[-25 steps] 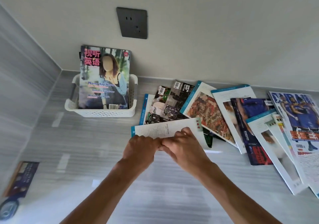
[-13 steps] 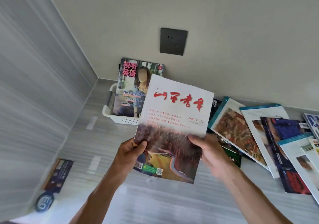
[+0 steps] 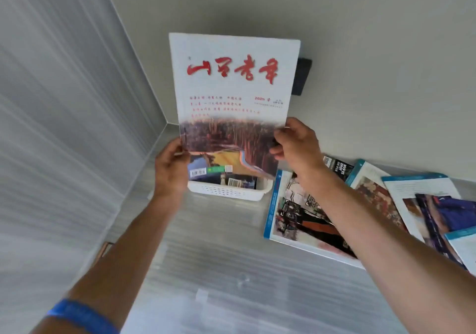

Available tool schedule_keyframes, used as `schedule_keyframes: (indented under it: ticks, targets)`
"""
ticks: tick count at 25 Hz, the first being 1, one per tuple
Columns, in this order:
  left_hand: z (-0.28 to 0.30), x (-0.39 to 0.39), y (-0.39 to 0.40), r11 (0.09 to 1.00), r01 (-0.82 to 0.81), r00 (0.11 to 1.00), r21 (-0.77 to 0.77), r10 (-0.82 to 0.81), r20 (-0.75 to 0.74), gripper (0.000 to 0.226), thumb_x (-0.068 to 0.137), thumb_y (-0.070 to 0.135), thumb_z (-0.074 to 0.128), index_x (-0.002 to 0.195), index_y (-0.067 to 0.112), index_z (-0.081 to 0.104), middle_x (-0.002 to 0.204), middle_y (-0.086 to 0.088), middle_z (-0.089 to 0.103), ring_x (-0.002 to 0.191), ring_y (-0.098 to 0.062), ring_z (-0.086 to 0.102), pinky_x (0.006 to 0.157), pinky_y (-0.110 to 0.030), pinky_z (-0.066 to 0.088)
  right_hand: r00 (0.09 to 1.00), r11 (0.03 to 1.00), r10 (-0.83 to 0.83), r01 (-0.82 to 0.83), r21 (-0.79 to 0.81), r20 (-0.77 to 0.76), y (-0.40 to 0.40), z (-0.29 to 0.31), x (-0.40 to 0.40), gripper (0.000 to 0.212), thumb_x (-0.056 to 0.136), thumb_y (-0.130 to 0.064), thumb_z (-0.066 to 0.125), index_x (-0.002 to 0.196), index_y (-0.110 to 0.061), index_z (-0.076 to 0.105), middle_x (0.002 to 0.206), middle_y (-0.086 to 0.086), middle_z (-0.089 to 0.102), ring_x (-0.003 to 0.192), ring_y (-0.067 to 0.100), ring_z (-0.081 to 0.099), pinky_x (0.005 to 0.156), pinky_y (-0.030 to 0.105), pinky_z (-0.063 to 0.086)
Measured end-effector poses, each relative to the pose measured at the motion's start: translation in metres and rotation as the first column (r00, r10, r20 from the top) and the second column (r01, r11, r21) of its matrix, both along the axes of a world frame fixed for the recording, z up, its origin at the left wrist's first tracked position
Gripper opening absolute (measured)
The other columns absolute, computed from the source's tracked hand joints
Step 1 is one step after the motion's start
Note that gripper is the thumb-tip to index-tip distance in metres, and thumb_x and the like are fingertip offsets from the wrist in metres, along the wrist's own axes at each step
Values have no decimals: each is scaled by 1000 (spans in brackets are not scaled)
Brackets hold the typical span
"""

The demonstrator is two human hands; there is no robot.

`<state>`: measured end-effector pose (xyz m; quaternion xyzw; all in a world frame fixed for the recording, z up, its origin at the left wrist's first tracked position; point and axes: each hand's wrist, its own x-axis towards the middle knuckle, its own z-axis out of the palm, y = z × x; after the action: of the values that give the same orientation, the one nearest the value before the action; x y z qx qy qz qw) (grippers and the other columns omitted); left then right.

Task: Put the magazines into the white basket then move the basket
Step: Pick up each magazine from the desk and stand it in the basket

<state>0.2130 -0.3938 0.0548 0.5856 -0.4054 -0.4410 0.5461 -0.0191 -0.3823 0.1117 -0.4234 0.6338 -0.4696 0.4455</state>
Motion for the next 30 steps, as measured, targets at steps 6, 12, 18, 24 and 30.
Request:
schedule_keyframes:
  ticks: [6,12,18,24,30]
  targets:
    - [0,14,-52,988,-85,790,131,-13,613,20,85,6,64,89,19,78,87,-2,76,77,-17,67,77,-30,56,1000,999,-4,4,48,6,-49,-37,24,21,98,-8,48,99,-25,60,95,1,65,64,9,61,46,13,43]
    - [-41,16,-49,948,-17,561,318,-254,788,13,77,4,68,75,13,77,74,-11,75,70,-28,71,66,-34,58,988,973,-114,132,187,-104,-39,-88,20,33,93,-6,53,71,-28,64,87,10,74,70,22,70,66,37,60]
    - [-48,6,-58,934,5,454,357,-321,831,8,81,1,64,75,2,68,70,-13,64,69,-33,65,54,-32,46,975,948,-145,185,258,-166,-49,-107,18,28,86,-3,56,67,-21,64,79,13,75,71,30,74,73,50,61]
    - [-37,-5,-53,912,-104,569,397,-272,776,9,77,13,63,78,4,62,80,-13,69,77,-34,67,59,-31,47,984,967,-116,142,211,-133,-39,-92,25,23,83,-6,52,96,-25,56,96,2,65,89,26,68,81,47,59]
    - [-19,-66,32,971,186,836,153,-238,494,35,83,15,61,118,22,64,109,-1,71,99,-20,67,86,-34,51,958,978,-29,85,189,-284,97,-112,-32,57,90,-10,53,143,-26,37,143,-4,49,110,15,63,95,46,54]
